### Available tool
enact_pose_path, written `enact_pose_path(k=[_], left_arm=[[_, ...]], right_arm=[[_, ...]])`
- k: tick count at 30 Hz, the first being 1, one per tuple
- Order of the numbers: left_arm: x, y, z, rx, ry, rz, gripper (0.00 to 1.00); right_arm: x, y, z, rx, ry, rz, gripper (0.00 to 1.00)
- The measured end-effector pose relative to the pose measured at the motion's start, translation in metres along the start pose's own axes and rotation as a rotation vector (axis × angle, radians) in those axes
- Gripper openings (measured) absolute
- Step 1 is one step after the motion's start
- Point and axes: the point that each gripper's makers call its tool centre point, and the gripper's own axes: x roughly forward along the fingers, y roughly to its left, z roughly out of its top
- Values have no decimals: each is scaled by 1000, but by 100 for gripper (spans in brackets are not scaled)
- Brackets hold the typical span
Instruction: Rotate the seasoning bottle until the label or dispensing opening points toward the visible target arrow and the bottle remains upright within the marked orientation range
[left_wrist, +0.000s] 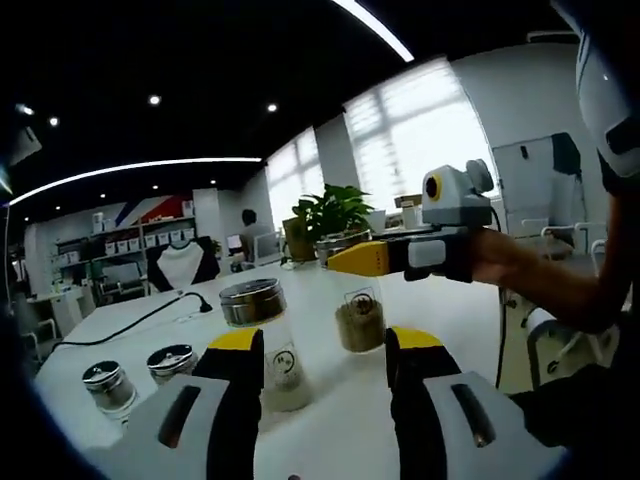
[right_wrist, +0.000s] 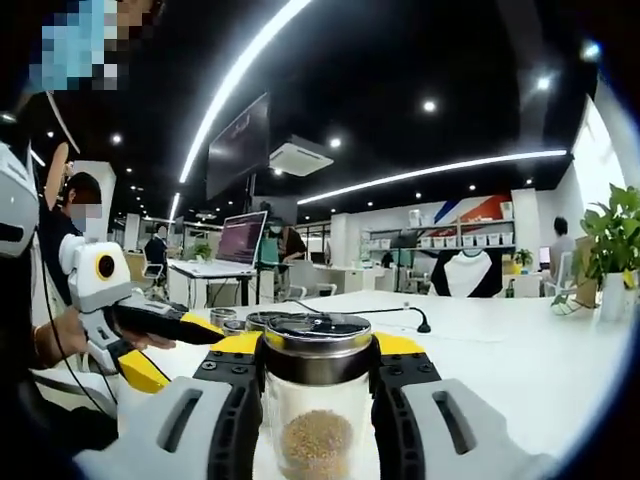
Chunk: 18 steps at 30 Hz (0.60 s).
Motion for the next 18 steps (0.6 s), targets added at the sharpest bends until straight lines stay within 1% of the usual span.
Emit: enact_pose_path(k=[1, 2, 4, 8, 10, 12, 15, 18], left_arm=[[1, 2, -4, -19, 16, 0, 52], [5, 4, -7, -25, 20, 0, 52], [6, 7, -13, -26, 40, 16, 52], [5, 8, -13, -42, 39, 24, 55], [4, 2, -8, -56, 36, 15, 58], [5, -1, -7, -64, 37, 12, 64], [5, -1, -6, -66, 37, 21, 74], [5, 3, -4, -51, 30, 39, 80]], right_arm=[[2, -1, -1, -1, 1, 3, 39], [2, -2, -2, 2, 2, 2, 39], [4, -4, -3, 5, -2, 6, 39], [6, -9, -6, 14, -2, 5, 39], [7, -11, -9, 14, 6, 4, 39], [7, -12, -9, 13, 8, 3, 39], [6, -15, -9, 17, 5, 4, 39], [7, -19, -9, 28, -1, 9, 39]])
